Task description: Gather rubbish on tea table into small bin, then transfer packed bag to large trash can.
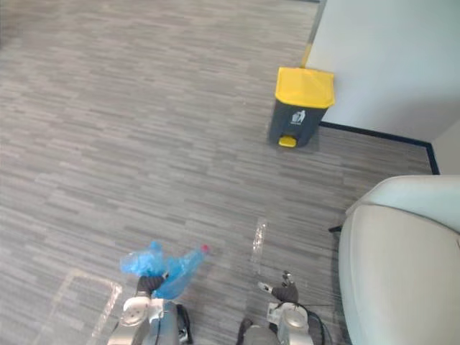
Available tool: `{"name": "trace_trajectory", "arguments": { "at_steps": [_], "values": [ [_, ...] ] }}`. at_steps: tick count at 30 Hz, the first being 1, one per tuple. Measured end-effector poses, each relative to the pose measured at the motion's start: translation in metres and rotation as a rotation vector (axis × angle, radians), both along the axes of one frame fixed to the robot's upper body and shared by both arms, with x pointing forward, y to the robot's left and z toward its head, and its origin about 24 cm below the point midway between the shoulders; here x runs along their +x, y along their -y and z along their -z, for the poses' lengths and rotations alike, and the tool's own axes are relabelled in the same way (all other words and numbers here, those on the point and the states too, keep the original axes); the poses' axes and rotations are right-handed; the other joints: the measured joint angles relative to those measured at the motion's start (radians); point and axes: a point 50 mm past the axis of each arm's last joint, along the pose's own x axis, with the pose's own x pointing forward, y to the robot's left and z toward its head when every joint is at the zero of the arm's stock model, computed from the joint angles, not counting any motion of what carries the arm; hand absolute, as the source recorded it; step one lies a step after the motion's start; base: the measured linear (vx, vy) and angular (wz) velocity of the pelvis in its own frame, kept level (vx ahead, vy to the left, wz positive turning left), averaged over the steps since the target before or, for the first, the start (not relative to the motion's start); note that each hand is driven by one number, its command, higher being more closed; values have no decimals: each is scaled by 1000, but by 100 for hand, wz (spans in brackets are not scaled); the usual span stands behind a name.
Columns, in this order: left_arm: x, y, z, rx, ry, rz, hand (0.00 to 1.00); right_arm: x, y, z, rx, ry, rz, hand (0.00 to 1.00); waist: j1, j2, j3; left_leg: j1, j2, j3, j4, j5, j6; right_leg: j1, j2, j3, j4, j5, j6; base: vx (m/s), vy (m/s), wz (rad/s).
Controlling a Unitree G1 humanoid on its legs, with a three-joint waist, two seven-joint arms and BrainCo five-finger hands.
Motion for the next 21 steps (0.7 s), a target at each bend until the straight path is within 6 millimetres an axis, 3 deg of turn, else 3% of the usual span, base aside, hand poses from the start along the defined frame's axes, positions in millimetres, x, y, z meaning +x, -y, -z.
{"name": "trace_trajectory", "arguments": {
  "at_steps": [1, 2, 4, 5, 6, 7, 8, 9, 11, 12, 13, 14, 15, 16, 18, 19, 21],
  "values": [
    [1, -3, -1, 8, 6, 2, 100, -6, -5, 3, 12, -19, -3, 0, 3, -28, -4, 8, -23, 27, 19, -46, 6, -3, -30, 40, 17, -14, 18, 283, 236, -43],
    [0, -4, -1, 12, 2, 3, 100, -8, -8, 4, 21, -23, -4, 0, 9, -35, -8, 15, -30, 55, 54, -92, 13, -22, -49, 80, 62, -23, 29, 417, 348, -80],
    [-8, -6, 3, 17, -23, 3, 100, -7, -13, 5, 34, -24, -11, 0, 14, -42, -11, 79, -33, 118, 64, -155, 24, -83, -71, 140, 229, -19, 43, 375, 278, -94],
    [-16, -9, 6, 30, -44, 14, 100, -5, -16, 4, 35, -22, -28, 0, 14, -42, -12, 133, -39, 157, 43, -178, 29, -143, -88, 154, 368, 8, 88, 413, 203, -74],
    [-19, -11, 7, 47, -57, 37, 100, -7, -17, 7, 29, -38, -46, 0, -3, -42, -12, 181, -49, 173, 13, -195, 34, -209, -102, 140, 505, 28, 104, 419, 159, -52],
    [-19, -13, 7, 55, -58, 43, 100, -8, -18, 8, 24, -50, -57, 0, -12, -42, -12, 201, -51, 177, -3, -200, 33, -235, -106, 117, 552, 22, 91, 382, 47, -26],
    [-19, -15, 6, 64, -57, 44, 100, -10, -18, 9, 18, -64, -67, 0, -18, -41, -12, 240, -51, 186, -31, -202, 40, -278, -107, 69, 600, -1, 54, 508, -12, -28],
    [-14, -20, 4, 75, -48, 39, 100, -5, -17, 8, 5, -59, -89, 0, -28, -35, -8, 309, -37, 214, -80, -199, 31, -365, -95, -48, 617, -53, -13, 435, -20, -31],
    [-11, -20, 4, 76, -43, 38, 100, 0, -14, 6, -11, -50, -107, 0, -34, -24, -1, 356, -22, 226, -110, -199, 29, -412, -70, -122, 565, -66, -50, 343, -46, -29],
    [-8, -20, 4, 76, -45, 41, 100, 6, -10, 4, -30, -41, -123, 0, -36, -6, 10, 398, 1, 240, -130, -199, 29, -454, -32, -194, 469, -49, -83, 541, -97, -30],
    [-6, -20, 5, 78, -48, 42, 100, 9, -7, 2, -43, -37, -133, 0, -40, -1, 13, 431, 10, 240, -144, -199, 29, -475, -1, -243, 334, 12, -95, 690, -128, -17],
    [-6, -25, 4, 93, -52, 43, 100, 3, -5, 5, -50, -57, -141, 0, -46, -30, 3, 473, -18, 237, -162, -204, 7, -452, 21, -263, 96, 178, -93, 599, -96, 11],
    [-9, -24, 8, 88, -70, 43, 100, -4, 0, 8, -59, -80, -138, 0, -54, -30, 5, 508, -22, 221, -166, -218, -21, -438, 30, -260, 59, 308, -247, 627, -92, -11],
    [-6, -17, 9, 68, -71, 44, 100, 3, 6, 6, -77, -75, -138, 0, -43, 25, 8, 516, 21, 202, -152, -215, -30, -440, 64, -263, 99, 293, -251, 571, -98, -15],
    [1, -17, 5, 62, -49, 30, 100, 10, 12, 2, -89, -57, -129, 0, -57, 32, 9, 486, 31, 156, -60, -147, -53, -442, 67, -254, 152, 197, -238, 577, -158, -16],
    [5, -16, 4, 52, -40, 17, 100, 6, 12, 4, -80, -70, -117, 0, -62, 41, 13, 435, 69, 117, 98, -92, -76, -394, 80, -262, 148, 158, -233, 498, -163, 4],
    [5, -12, 5, 41, -39, 16, 100, -2, 7, 9, -60, -92, -110, 0, -59, 38, 17, 355, 114, 67, 342, -36, -94, -293, 103, -257, 87, 138, -235, 430, -101, 5]
  ]
}}
